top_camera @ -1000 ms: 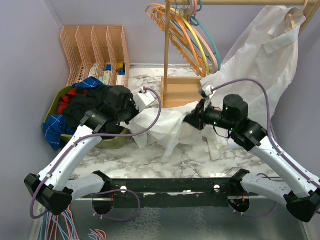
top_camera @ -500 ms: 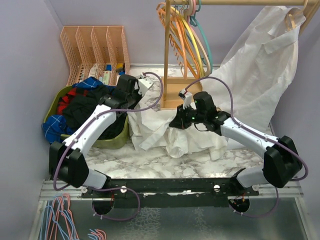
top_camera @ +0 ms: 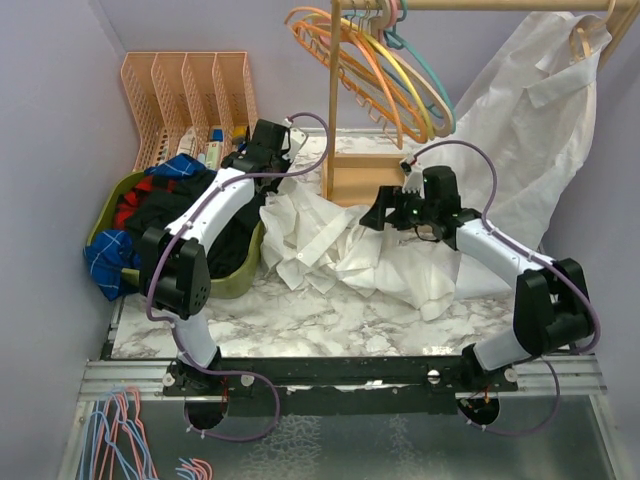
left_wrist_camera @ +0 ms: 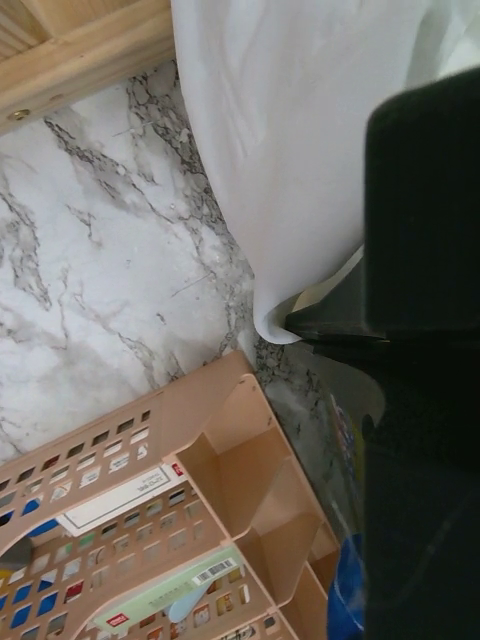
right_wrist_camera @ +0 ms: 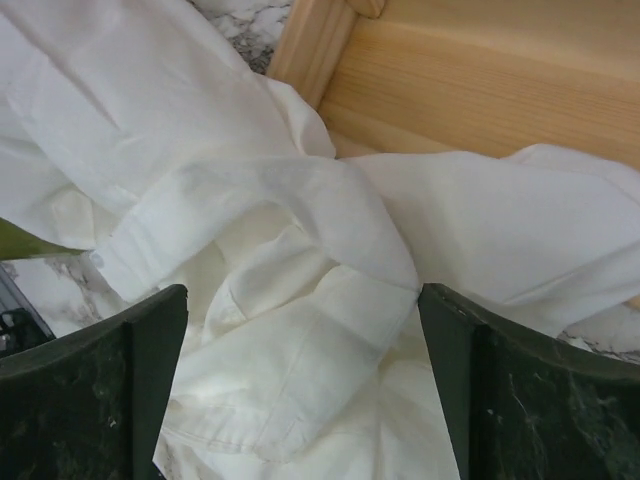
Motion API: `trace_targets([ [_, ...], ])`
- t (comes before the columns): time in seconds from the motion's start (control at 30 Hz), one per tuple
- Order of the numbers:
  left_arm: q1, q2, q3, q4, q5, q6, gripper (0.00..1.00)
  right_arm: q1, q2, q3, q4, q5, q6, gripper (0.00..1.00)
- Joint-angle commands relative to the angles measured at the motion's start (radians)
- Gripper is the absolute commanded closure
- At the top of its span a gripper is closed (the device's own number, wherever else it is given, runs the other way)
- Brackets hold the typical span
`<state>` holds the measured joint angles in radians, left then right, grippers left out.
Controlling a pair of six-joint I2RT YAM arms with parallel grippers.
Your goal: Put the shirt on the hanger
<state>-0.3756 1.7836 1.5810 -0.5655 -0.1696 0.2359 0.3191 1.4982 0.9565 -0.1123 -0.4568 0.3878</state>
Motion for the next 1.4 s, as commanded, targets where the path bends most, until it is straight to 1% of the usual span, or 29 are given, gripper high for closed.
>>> trace_targets([
  [0.0, 0.006, -0.017, 0.018, -0.055, -0.013, -0.044, 1.0, 0.012, -0.061, -0.024, 0.022, -0.056, -0.016, 0.0],
  [0.13, 0.006, -0.013, 0.03, -0.101, -0.004, -0.045, 1.0, 0.012, -0.139, -0.102, 0.053, 0.002, -0.006, 0.0],
  [0.17, 0.006, -0.015, 0.033, -0.116, -0.005, -0.046, 0.96, 0.012, -0.162, -0.135, 0.06, 0.038, -0.004, 0.0],
  [0.2, 0.006, -0.019, 0.037, -0.126, -0.011, -0.047, 0.88, 0.012, -0.188, -0.164, 0.061, 0.084, 0.0, 0.01],
  [0.23, 0.005, -0.027, 0.037, -0.135, -0.022, -0.049, 0.71, 0.012, -0.216, -0.189, 0.06, 0.146, 0.008, 0.0],
  [0.27, 0.006, -0.039, 0.036, -0.137, -0.034, -0.047, 0.42, 0.012, -0.246, -0.216, 0.06, 0.203, 0.013, 0.0],
  [0.3, 0.006, -0.05, 0.037, -0.141, -0.046, -0.042, 0.07, 0.012, -0.273, -0.237, 0.059, 0.247, 0.008, 0.0],
  [0.33, 0.006, -0.062, 0.044, -0.146, -0.062, -0.04, 0.02, 0.012, -0.301, -0.263, 0.062, 0.289, 0.005, 0.0],
  [0.37, 0.006, -0.072, 0.055, -0.152, -0.082, -0.037, 0.01, 0.012, -0.328, -0.292, 0.073, 0.323, 0.003, 0.0],
  [0.43, 0.007, -0.106, 0.082, -0.17, -0.092, -0.032, 0.01, 0.012, -0.371, -0.352, 0.128, 0.328, -0.006, 0.0],
  [0.47, 0.007, -0.13, 0.097, -0.177, -0.082, -0.028, 0.01, 0.012, -0.382, -0.372, 0.153, 0.316, -0.012, 0.01],
  [0.53, 0.007, -0.182, 0.121, -0.186, -0.008, -0.013, 0.01, 0.012, -0.377, -0.386, 0.168, 0.294, -0.01, 0.04],
  [0.6, 0.007, -0.235, 0.146, -0.205, 0.107, 0.005, 0.01, 0.012, -0.352, -0.38, 0.167, 0.273, -0.002, 0.1],
  [0.7, -0.014, -0.279, 0.199, -0.327, 0.328, 0.077, 0.01, 0.012, -0.321, -0.37, 0.202, 0.23, 0.011, 0.25],
  [0.73, -0.042, -0.289, 0.201, -0.372, 0.386, 0.113, 0.01, 0.012, -0.314, -0.368, 0.22, 0.21, 0.018, 0.3],
  [0.77, -0.088, -0.299, 0.191, -0.408, 0.396, 0.14, 0.01, 0.012, -0.306, -0.365, 0.239, 0.191, 0.025, 0.34],
  [0.83, -0.241, -0.314, 0.117, -0.445, 0.341, 0.173, 0.01, 0.011, -0.287, -0.362, 0.277, 0.158, 0.043, 0.38],
  [0.9, -0.337, -0.344, -0.003, -0.422, 0.312, 0.182, 0.01, 0.012, -0.26, -0.352, 0.302, 0.142, 0.063, 0.39],
  [0.97, -0.362, -0.361, -0.095, -0.379, 0.313, 0.163, 0.01, 0.012, -0.227, -0.337, 0.313, 0.137, 0.077, 0.39],
  [1.07, -0.369, -0.382, -0.18, -0.299, 0.267, 0.119, 0.01, 0.012, -0.179, -0.313, 0.323, 0.129, 0.094, 0.39],
  [1.17, -0.394, -0.403, -0.246, -0.207, 0.2, 0.073, 0.01, 0.012, -0.141, -0.299, 0.352, 0.125, 0.12, 0.39],
  [1.2, -0.406, -0.408, -0.269, -0.169, 0.152, 0.053, 0.01, 0.012, -0.125, -0.289, 0.364, 0.121, 0.128, 0.4],
  [1.27, -0.437, -0.404, -0.306, -0.087, 0.051, 0.007, 0.01, 0.012, -0.089, -0.265, 0.381, 0.106, 0.142, 0.5],
  [1.3, -0.455, -0.397, -0.324, -0.046, -0.014, -0.019, 0.01, 0.012, -0.069, -0.249, 0.381, 0.098, 0.149, 0.57],
  [1.37, -0.491, -0.375, -0.357, 0.027, -0.127, -0.067, 0.01, 0.013, -0.035, -0.22, 0.38, 0.086, 0.159, 0.75],
])
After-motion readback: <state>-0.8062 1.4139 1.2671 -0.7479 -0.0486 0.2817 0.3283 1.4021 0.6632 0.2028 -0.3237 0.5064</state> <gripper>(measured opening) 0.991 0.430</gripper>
